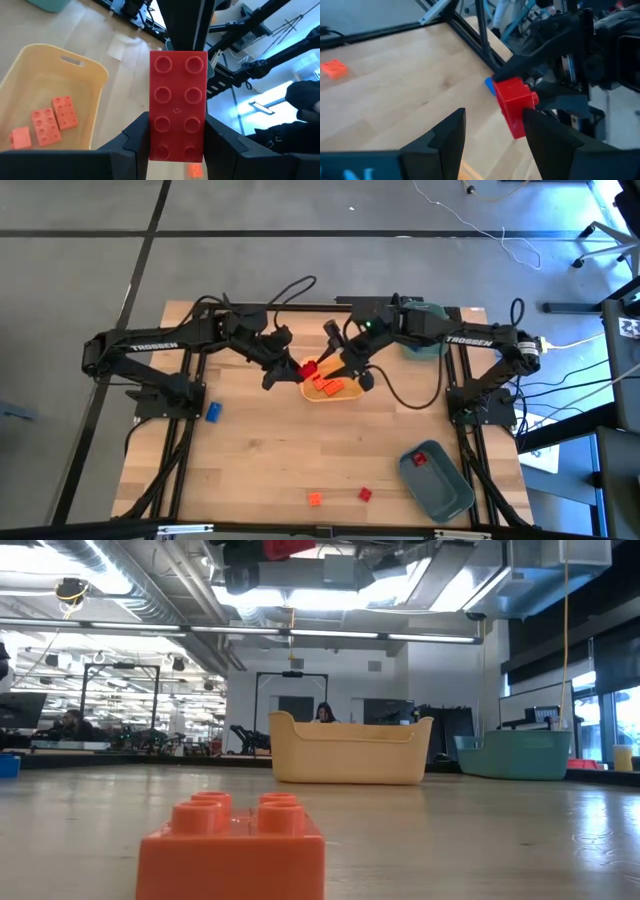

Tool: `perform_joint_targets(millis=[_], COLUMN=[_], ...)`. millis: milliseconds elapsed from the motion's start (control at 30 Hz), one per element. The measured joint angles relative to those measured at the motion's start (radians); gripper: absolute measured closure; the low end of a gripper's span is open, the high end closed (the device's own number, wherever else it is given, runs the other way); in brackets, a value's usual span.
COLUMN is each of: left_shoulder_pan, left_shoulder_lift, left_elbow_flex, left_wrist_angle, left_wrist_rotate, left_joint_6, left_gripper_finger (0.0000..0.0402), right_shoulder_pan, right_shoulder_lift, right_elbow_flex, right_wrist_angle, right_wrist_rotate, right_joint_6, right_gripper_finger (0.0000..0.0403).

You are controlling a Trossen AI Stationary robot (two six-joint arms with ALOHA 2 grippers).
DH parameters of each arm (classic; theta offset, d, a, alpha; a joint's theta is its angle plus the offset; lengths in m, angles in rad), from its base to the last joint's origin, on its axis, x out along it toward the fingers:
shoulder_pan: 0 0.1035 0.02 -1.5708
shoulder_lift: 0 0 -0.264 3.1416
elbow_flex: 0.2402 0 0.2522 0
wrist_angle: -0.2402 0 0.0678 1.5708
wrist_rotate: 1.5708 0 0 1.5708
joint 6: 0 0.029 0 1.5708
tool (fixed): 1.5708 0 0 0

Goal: Sort & place blocks by color
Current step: Put the red game piece into the gray bin

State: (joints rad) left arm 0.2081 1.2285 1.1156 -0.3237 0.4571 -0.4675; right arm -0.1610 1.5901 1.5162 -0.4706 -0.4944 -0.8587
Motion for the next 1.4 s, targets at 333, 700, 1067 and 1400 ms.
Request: perform_joint_targets(millis=[333, 700, 1067, 1400], left_shoulder_pan=[-0.001, -0.008, -0.008, -0.009], left_shoulder_lift=[-0.001, 0.000, 0.000, 0.000], left_elbow_flex=[0.000, 0.000, 0.000, 0.000], left_wrist_angle=[-0.007, 0.002, 0.003, 0.014], left_wrist_rotate=[0.014, 0.005, 0.008, 0.006], left_joint_6=[-0.002, -0.023, -0.028, -0.049], left_gripper_finger=[0.0271, 0.0271, 0.0271, 0.0271], right_shoulder_pan=[0.050, 0.051, 0.051, 0.051], right_shoulder_lift=[0.010, 0.009, 0.009, 0.012], right_elbow_flex=[0.000, 0.000, 0.000, 0.000], right_wrist_angle=[0.050, 0.064, 0.065, 0.073], right_wrist_rotate=[0.115, 0.161, 0.161, 0.168], right_joint_6=[-0.015, -0.015, -0.015, -0.014], right_gripper_finger=[0.0203, 0.0203, 0.0203, 0.0202])
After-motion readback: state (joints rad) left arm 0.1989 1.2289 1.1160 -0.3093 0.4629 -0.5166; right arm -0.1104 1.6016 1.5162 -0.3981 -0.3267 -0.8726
